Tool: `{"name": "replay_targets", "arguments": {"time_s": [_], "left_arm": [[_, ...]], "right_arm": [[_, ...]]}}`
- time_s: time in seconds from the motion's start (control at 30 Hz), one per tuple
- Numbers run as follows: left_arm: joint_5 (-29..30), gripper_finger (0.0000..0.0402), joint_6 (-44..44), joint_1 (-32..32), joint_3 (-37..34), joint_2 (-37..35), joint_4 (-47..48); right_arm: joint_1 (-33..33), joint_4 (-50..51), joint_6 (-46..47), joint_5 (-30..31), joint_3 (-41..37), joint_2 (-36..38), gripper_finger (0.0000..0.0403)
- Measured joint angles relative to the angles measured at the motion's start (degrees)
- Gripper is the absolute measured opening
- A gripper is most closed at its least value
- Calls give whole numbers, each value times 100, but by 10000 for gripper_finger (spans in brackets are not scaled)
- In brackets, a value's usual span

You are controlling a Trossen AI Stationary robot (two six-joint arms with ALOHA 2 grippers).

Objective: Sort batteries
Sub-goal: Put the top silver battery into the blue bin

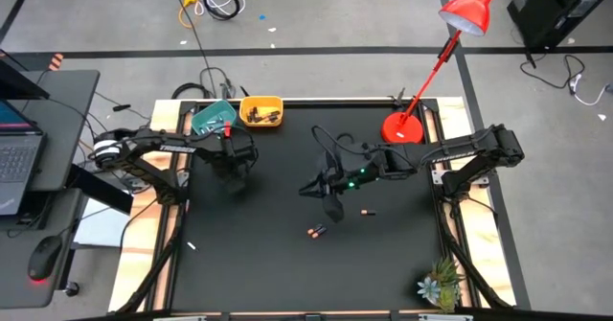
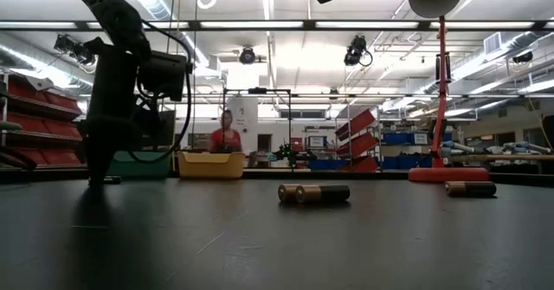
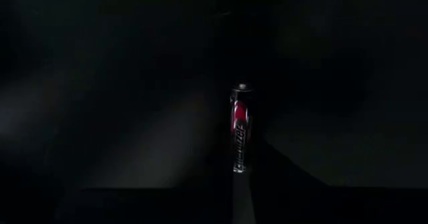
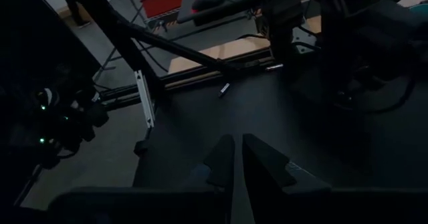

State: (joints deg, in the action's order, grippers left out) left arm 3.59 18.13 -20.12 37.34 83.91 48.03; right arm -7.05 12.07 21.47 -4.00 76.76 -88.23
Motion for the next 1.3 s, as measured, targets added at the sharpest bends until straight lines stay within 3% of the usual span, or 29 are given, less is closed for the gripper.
{"name": "replay_targets", "arguments": {"time_s": [0.3,0.43,0.87,1.07,1.3], "left_arm": [[234,19,214,6,259,-23,157],[292,13,358,-44,468,-337,-459],[176,4,790,-768,449,-1163,-538],[163,60,1049,-665,706,-1124,-985],[221,161,-64,-220,704,-1018,-1872]], "right_arm": [[0,-1,-15,53,0,0,41],[-10,-1,-6,54,1,0,41],[-177,-25,0,99,1,2,41],[-121,152,66,122,1,2,41],[98,14,-3,161,1,28,41]]}}
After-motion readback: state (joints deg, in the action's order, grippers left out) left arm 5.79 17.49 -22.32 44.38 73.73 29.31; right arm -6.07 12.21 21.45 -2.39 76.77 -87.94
